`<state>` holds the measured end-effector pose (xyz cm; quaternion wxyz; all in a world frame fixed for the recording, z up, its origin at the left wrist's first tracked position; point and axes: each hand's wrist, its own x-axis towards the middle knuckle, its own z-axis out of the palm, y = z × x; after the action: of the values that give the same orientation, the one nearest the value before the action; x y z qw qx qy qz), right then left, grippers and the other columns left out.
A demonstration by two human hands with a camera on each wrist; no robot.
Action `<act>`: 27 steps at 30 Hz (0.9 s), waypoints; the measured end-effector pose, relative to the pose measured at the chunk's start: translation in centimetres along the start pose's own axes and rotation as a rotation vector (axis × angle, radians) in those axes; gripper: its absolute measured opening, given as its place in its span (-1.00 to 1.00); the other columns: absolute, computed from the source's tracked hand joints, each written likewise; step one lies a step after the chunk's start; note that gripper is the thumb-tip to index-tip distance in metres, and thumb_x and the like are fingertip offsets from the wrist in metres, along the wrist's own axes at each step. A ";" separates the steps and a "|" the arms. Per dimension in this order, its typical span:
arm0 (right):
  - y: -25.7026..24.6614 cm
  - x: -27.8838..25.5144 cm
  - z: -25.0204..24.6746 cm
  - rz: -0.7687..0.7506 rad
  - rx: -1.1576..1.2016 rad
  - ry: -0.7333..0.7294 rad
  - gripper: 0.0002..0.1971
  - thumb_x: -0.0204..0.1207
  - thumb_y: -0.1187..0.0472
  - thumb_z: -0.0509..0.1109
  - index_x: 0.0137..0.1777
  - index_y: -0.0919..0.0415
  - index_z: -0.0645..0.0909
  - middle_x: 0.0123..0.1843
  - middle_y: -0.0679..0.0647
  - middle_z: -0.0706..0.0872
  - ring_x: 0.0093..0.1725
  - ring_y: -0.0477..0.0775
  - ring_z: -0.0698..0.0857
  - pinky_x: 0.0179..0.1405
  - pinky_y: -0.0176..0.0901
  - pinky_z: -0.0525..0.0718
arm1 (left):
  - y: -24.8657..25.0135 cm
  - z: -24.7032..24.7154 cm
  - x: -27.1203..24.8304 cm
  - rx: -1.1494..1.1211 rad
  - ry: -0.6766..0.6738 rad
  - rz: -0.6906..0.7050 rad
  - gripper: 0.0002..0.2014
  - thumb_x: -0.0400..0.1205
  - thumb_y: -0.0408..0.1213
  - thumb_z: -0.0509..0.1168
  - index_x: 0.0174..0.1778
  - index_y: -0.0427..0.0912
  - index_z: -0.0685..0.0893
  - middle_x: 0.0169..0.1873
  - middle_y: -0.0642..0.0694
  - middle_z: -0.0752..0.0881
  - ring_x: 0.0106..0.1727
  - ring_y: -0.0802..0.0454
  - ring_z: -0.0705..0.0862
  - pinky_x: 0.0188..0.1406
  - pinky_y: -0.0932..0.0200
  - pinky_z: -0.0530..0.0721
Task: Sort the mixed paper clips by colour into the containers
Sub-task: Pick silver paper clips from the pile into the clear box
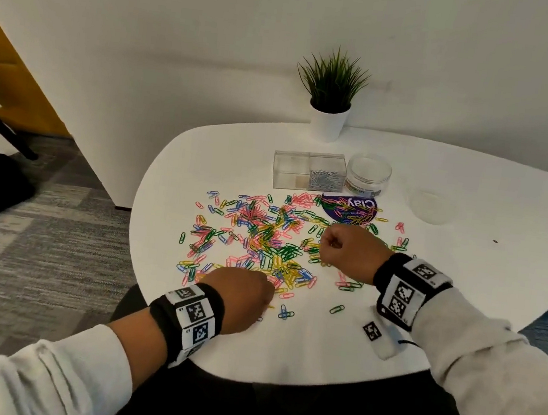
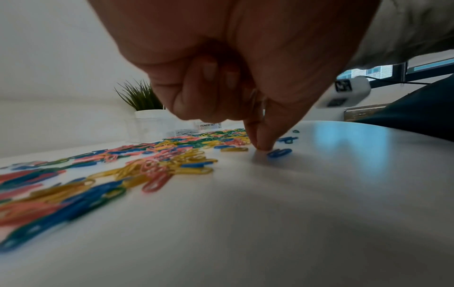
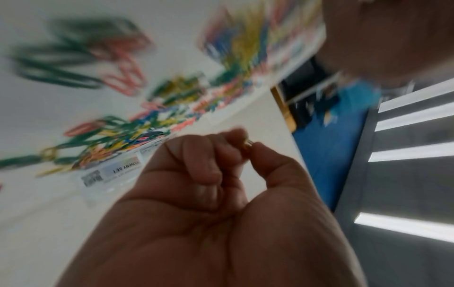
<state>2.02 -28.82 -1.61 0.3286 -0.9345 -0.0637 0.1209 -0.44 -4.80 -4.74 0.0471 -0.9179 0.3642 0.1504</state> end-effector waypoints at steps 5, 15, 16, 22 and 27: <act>-2.2 6.5 -4.9 0.053 0.131 0.143 -0.90 0.48 0.28 0.41 -0.03 0.12 0.64 -0.23 -0.03 0.72 -0.28 0.00 0.64 -0.33 -0.21 0.53 | -2.2 -1.3 -0.3 -0.234 0.058 -0.124 -0.75 0.58 0.07 0.01 -0.20 -0.01 0.43 -0.25 0.03 0.58 -0.21 -0.08 0.57 -0.26 0.07 0.53; -4.1 19.6 -6.8 -0.008 -0.215 0.043 -0.72 0.65 0.23 0.29 0.32 0.14 0.65 0.36 0.12 0.66 0.37 0.16 0.59 0.32 -0.09 0.52 | -8.2 -4.2 1.6 -1.225 0.290 -0.209 -0.69 0.80 -0.25 0.07 -0.30 -0.16 0.41 -0.47 0.02 0.37 -0.49 0.11 0.28 -0.52 0.24 0.29; -3.7 19.5 -7.2 -0.015 -0.259 0.037 -0.68 0.67 0.24 0.26 0.38 0.14 0.63 0.42 0.10 0.63 0.41 0.14 0.56 0.36 -0.13 0.46 | -8.9 -5.1 2.4 -1.301 0.291 -0.242 -0.69 0.80 -0.35 0.05 -0.29 -0.19 0.44 -0.50 -0.02 0.37 -0.53 0.09 0.26 -0.57 0.24 0.25; 2.8 11.6 -9.2 0.034 -0.224 0.147 -0.73 0.67 0.22 0.25 0.30 0.06 0.65 0.29 0.02 0.71 0.22 0.04 0.63 0.13 -0.23 0.44 | -12.5 -9.6 10.7 -1.212 0.370 -0.364 -0.75 0.69 -0.48 0.07 -0.13 -0.17 0.62 -0.44 -0.07 0.49 -0.50 0.07 0.38 -0.54 0.24 0.30; 10.5 3.9 -9.1 0.249 -0.374 0.086 -0.73 0.68 0.15 0.22 0.32 -0.02 0.60 0.39 -0.01 0.63 0.33 0.08 0.59 0.31 -0.14 0.47 | -13.0 -11.7 18.3 -0.710 0.324 -0.330 -0.76 0.72 -0.40 0.08 -0.05 -0.06 0.62 -0.17 -0.11 0.64 -0.28 -0.06 0.56 -0.37 0.16 0.50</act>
<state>8.62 -41.65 -2.06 0.1345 -0.9842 0.0450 0.1065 23.91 -9.58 0.42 -0.3065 -0.9349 0.1407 0.1108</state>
